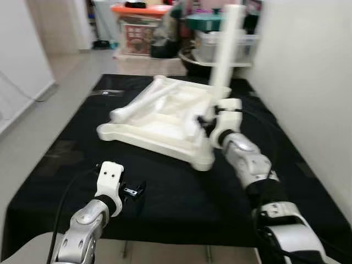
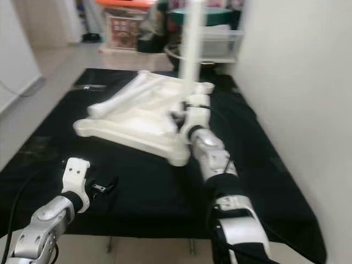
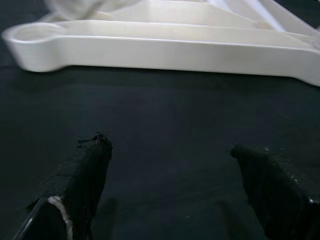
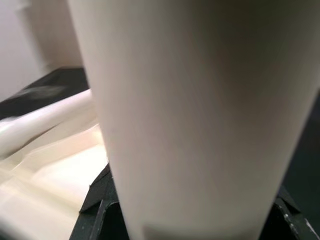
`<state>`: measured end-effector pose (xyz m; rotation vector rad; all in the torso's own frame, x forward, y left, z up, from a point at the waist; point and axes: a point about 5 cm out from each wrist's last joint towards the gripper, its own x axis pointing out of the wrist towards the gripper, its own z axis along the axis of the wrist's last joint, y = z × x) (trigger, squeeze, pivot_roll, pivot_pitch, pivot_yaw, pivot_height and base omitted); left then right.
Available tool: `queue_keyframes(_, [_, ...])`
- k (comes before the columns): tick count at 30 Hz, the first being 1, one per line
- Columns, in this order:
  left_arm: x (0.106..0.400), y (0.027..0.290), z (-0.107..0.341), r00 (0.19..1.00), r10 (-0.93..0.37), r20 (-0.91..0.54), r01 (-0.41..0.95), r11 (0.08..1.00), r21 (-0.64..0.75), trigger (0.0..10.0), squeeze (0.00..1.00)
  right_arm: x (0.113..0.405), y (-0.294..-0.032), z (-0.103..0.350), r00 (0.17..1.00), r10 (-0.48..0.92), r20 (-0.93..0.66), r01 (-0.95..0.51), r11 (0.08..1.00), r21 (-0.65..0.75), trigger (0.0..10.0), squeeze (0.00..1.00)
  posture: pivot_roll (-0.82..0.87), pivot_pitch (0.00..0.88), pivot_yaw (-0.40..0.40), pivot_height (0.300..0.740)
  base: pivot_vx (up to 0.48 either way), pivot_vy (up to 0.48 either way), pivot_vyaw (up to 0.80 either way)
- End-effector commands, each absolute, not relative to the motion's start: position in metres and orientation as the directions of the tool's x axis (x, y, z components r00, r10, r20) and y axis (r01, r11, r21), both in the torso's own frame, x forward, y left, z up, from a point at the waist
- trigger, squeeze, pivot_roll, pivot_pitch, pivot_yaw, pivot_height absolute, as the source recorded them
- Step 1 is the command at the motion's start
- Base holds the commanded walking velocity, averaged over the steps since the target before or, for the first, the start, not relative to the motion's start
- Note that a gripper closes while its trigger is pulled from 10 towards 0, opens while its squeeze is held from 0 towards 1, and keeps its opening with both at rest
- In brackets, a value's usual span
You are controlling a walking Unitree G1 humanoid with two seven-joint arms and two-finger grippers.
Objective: Building children table
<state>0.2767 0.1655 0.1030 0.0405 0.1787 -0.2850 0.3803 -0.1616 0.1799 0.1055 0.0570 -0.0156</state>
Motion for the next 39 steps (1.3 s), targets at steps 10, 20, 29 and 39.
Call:
queue_keyframes(10, [0.284,0.159,0.106,0.934,-0.311,-0.175,0.319,0.948,0.019,10.0,0.0,0.334,-0.106,0.197,0.959,0.266,0.101,-0.28,0.946,0.162,10.0,1.0,0.04,0.0,-0.033,0.74,0.0,0.0,0.0])
queue_keyframes(20, [0.284,0.161,0.105,0.938,-0.303,-0.168,0.309,0.951,0.014,10.0,0.0,0.334,-0.099,0.221,0.577,0.812,0.081,-0.813,0.582,-0.04,10.0,0.0,0.05,0.0,-0.061,0.74,0.0,0.0,0.0])
queue_keyframes(29, [0.28,0.161,0.106,0.946,-0.281,-0.16,0.286,0.958,0.007,10.0,0.0,0.353,-0.094,0.183,0.679,0.731,-0.065,-0.731,0.682,0.029,0.0,0.0,0.08,0.0,-0.081,0.74,0.0,0.0,0.0])
queue_keyframes(39, [0.275,0.161,0.105,0.944,-0.287,-0.165,0.292,0.956,0.005,10.0,0.0,0.346,-0.157,0.159,0.99,-0.077,-0.121,0.092,0.988,0.127,0.0,0.0,0.07,0.0,-0.065,0.74,0.0,0.0,0.0])
